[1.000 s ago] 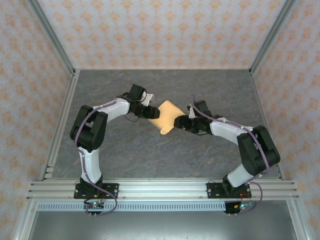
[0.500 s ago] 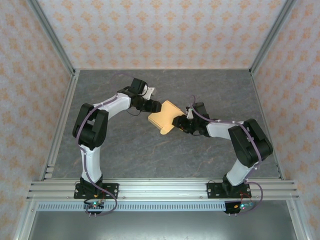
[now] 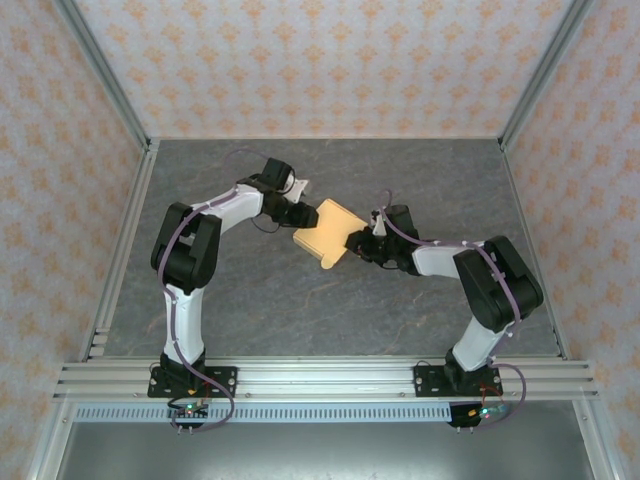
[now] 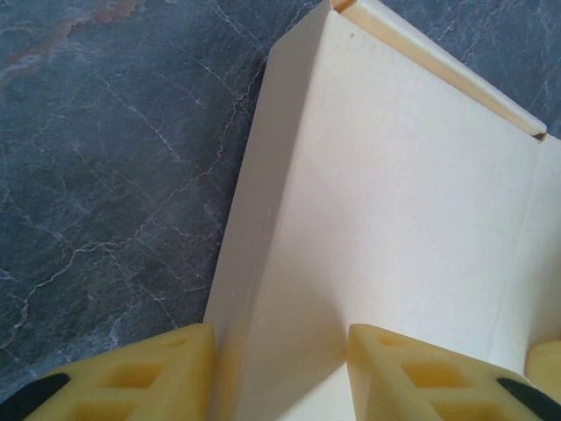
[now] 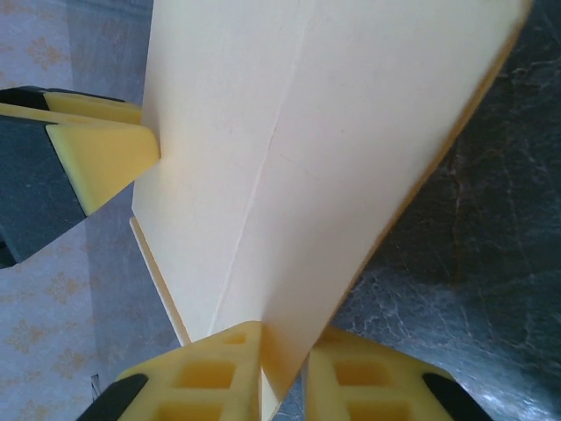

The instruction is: Fold the paper box

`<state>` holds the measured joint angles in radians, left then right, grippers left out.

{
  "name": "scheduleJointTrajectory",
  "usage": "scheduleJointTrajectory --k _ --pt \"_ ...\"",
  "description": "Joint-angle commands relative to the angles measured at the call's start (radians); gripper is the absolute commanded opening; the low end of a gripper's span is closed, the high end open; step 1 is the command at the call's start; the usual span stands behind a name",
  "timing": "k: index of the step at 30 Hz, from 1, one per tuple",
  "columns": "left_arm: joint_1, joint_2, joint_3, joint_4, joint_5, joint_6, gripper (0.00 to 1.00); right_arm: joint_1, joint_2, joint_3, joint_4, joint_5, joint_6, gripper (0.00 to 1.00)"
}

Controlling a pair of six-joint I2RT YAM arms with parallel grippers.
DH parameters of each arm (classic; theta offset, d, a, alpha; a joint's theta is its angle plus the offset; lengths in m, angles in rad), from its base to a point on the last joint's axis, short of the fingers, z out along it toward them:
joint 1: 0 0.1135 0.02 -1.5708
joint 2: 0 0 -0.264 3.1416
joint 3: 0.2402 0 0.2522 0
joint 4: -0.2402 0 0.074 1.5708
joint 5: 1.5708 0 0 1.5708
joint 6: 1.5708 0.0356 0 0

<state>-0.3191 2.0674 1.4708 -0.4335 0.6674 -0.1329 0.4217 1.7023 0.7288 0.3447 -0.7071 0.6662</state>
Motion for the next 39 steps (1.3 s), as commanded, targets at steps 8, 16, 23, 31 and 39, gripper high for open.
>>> scheduleJointTrajectory --k 8,16,23,31,39 --pt "0.017 -0.01 -0.063 0.049 0.11 -0.072 0.41 -0.018 -0.004 -0.038 0.151 -0.029 0.046 0.07" --pt "0.018 -0.026 -0.12 0.091 0.191 -0.113 0.39 -0.019 -0.034 -0.045 0.181 -0.041 0.065 0.04" --pt "0.017 -0.035 -0.169 0.133 0.225 -0.146 0.37 -0.019 -0.084 -0.049 0.178 -0.035 0.07 0.02" --pt "0.009 -0.027 -0.182 0.139 0.239 -0.148 0.37 -0.018 -0.116 -0.045 0.177 -0.039 0.089 0.01" --pt "-0.001 -0.021 -0.185 0.124 0.239 -0.132 0.4 -0.019 -0.161 -0.037 0.127 -0.024 0.075 0.01"
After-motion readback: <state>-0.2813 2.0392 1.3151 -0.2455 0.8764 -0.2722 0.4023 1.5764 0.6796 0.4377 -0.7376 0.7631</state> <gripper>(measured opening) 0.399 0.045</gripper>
